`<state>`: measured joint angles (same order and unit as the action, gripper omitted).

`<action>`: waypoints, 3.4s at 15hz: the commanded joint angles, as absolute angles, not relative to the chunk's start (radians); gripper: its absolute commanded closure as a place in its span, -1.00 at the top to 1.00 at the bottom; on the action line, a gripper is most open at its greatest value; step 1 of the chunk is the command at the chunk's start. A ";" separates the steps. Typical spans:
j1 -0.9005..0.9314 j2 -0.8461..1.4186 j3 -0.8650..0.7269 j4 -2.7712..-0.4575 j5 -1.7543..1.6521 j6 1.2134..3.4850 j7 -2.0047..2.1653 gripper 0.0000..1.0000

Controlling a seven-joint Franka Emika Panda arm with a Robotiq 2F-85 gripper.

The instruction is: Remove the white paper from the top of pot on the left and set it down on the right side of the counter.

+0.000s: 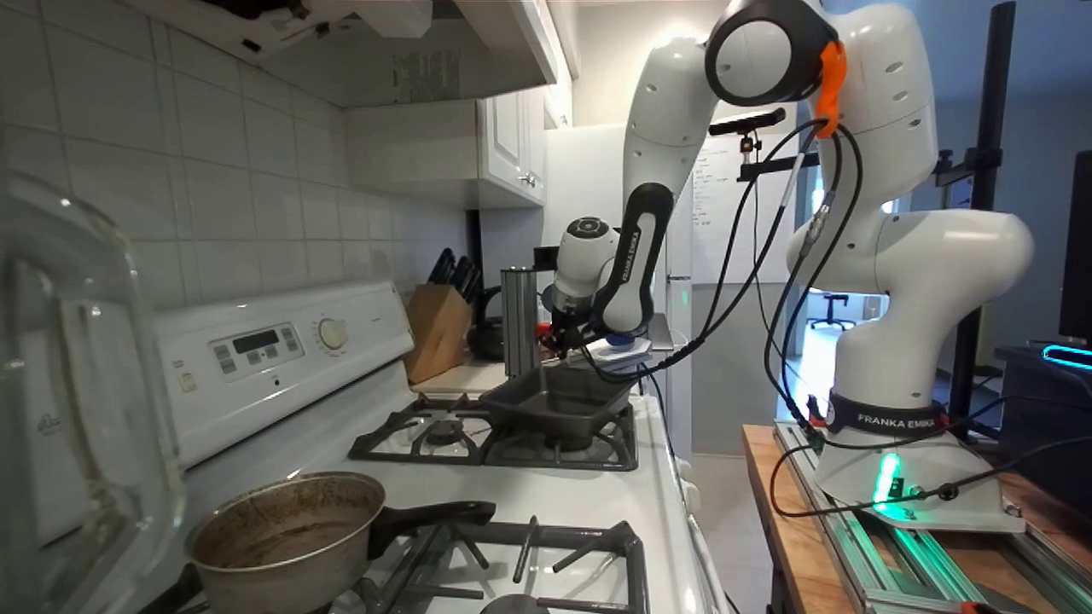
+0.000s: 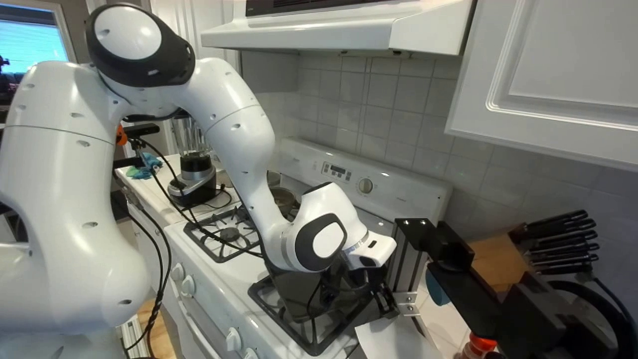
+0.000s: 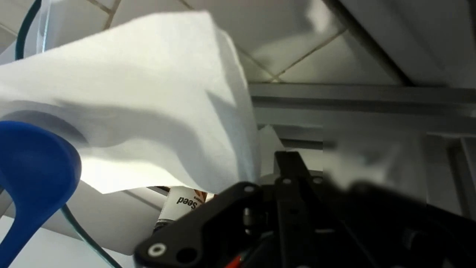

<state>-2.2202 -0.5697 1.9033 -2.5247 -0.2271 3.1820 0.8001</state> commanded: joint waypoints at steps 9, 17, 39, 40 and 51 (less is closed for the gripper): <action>-2.223 -0.773 2.000 -2.452 0.182 3.183 0.708 -1.00; -2.195 -0.773 1.973 -2.465 0.233 3.173 0.683 -0.46; -2.006 -0.307 1.862 -2.508 0.162 2.913 0.224 1.00; -1.982 -0.309 1.836 -2.505 0.163 2.902 0.233 1.00; -1.644 -0.281 1.357 -2.474 0.193 2.485 0.145 1.00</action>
<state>-1.7030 -0.2936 1.4575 -2.4890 0.1766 2.5734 0.1834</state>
